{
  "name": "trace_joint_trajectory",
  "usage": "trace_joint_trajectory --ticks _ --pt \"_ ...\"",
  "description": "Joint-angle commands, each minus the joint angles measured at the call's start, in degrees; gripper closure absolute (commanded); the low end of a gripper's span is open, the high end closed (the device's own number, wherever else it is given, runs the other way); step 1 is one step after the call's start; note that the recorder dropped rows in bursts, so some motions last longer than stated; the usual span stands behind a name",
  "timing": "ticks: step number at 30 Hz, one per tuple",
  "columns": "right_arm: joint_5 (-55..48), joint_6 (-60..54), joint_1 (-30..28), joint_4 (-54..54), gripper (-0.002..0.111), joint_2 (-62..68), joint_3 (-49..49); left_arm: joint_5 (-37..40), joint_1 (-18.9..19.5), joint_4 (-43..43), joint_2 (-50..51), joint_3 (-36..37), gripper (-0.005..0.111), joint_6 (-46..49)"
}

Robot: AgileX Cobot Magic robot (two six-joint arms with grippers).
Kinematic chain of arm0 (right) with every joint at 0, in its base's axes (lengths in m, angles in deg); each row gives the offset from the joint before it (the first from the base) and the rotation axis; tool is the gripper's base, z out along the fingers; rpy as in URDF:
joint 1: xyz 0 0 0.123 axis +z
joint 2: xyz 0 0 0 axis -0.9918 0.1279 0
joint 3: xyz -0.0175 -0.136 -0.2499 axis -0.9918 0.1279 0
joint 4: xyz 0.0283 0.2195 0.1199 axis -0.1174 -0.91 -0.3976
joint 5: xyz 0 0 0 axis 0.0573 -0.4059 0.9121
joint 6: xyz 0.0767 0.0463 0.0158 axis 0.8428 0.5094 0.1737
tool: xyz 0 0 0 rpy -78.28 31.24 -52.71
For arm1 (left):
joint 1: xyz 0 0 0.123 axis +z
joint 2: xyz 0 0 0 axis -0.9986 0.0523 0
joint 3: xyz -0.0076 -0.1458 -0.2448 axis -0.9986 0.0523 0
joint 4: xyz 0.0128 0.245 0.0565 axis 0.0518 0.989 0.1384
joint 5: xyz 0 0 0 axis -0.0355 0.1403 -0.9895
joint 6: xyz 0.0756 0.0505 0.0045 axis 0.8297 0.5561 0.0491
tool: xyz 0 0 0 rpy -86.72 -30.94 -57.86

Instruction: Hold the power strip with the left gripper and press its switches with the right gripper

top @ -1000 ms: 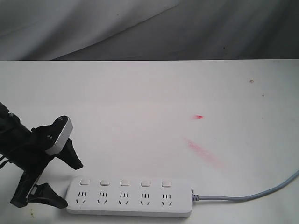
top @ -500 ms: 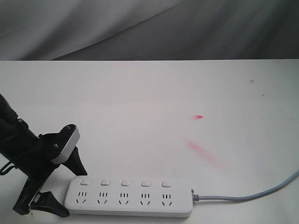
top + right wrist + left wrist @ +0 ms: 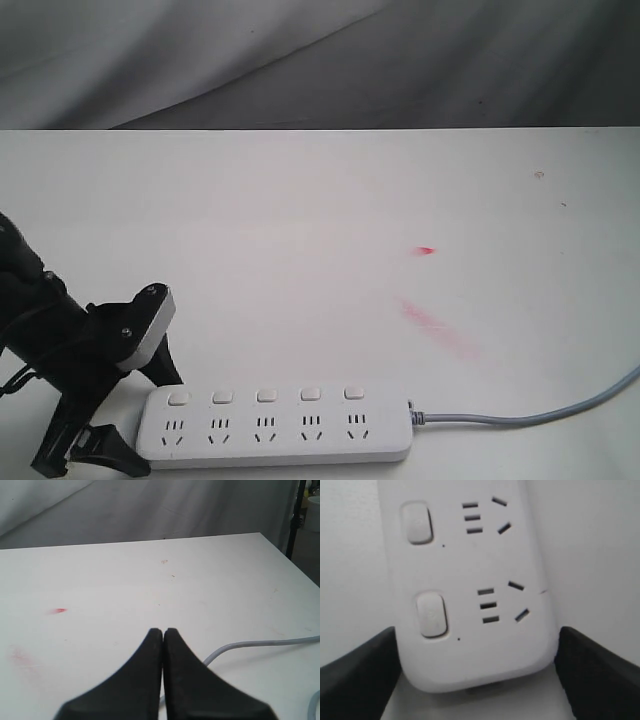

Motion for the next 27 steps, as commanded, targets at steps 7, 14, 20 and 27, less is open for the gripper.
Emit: trace_joint_trajectory --ticks 7,14,20,27 --pt "0.29 0.10 -0.45 -0.03 0.108 -0.29 0.21 -4.42 -0.28 -3.56 0.14 0.62 0.040 0.25" --pt "0.29 0.10 -0.45 -0.03 0.108 -0.29 0.21 -4.24 -0.28 -4.20 0.14 0.62 0.064 0.25" --pt "0.29 0.10 -0.45 -0.03 0.108 -0.29 0.21 -4.24 -0.28 -3.67 0.14 0.62 0.064 0.25" --pt "0.29 0.10 -0.45 -0.03 0.108 -0.29 0.21 -4.24 -0.28 -0.33 0.14 0.62 0.064 0.25"
